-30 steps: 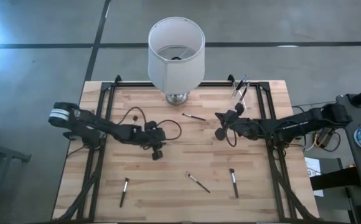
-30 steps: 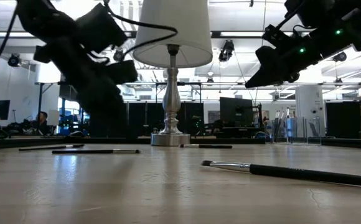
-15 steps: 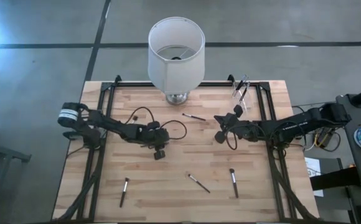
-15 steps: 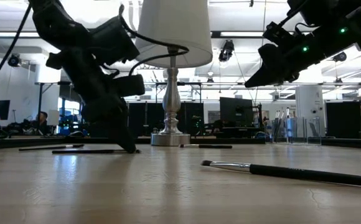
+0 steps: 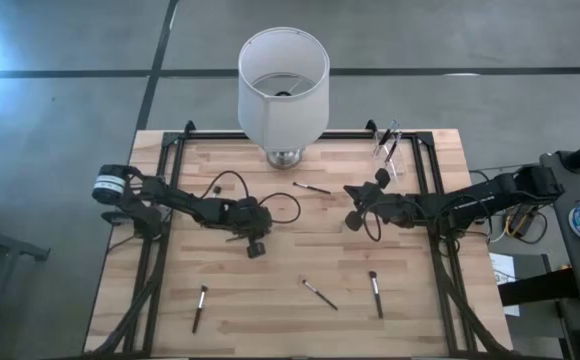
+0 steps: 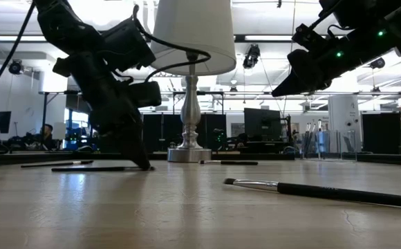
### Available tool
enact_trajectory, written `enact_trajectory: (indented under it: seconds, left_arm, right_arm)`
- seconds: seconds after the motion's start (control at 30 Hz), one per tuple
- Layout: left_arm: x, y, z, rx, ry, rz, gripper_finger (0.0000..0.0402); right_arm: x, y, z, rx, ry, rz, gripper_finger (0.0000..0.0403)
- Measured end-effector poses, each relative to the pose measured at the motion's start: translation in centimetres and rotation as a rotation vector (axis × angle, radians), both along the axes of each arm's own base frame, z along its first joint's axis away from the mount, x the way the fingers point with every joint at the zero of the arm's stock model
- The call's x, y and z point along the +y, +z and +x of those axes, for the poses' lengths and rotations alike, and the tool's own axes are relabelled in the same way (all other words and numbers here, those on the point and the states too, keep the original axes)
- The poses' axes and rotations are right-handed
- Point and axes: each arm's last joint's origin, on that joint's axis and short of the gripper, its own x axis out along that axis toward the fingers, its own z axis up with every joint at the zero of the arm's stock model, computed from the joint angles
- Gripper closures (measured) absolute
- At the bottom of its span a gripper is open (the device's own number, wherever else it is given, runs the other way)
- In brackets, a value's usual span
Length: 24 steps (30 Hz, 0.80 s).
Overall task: Put items in baskets/containers
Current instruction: Put the eyeshadow brush into the transparent organizer
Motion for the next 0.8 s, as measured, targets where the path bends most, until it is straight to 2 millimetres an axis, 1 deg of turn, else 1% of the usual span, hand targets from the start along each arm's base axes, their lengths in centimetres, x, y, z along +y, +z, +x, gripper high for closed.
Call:
enact_trajectory:
  seconds: [0.2, 0.3, 0.4, 0.47, 0.57, 0.67, 0.8]
  left_arm:
    - [-0.2, 1.8, -0.4, -0.046, -0.018, -0.036, 0.0399]
    - [-0.2, 3.4, -0.5, -0.125, -0.015, -0.034, 0.0401]
    - [-0.2, 4.3, -0.7, -0.168, -0.002, -0.03, 0.0399]
    - [-0.3, 5.1, -0.7, -0.22, 0.001, -0.022, 0.0399]
    - [-0.4, 6.2, -0.5, -0.325, -0.01, -0.018, 0.0399]
    - [-0.4, 6.3, -0.6, -0.353, -0.013, -0.013, 0.04]
    - [-0.6, 5.6, -0.6, -0.316, -0.006, -0.057, 0.0401]
  right_arm:
    - [0.0, -0.3, -0.2, 0.021, 0.009, -0.007, 0.0394]
    - [0.0, -0.6, -0.3, 0.029, 0.012, -0.006, 0.0394]
    - [0.0, -1.0, -0.5, 0.028, 0.023, 0.009, 0.0394]
    - [0.1, -1.3, -0.6, -0.013, 0.047, 0.028, 0.0394]
    - [0.3, -1.8, -0.9, -0.087, 0.128, 0.053, 0.0394]
    - [0.4, -2.4, -1.3, -0.144, 0.202, 0.069, 0.0394]
    - [0.5, -3.0, -1.6, -0.153, 0.218, 0.074, 0.0394]
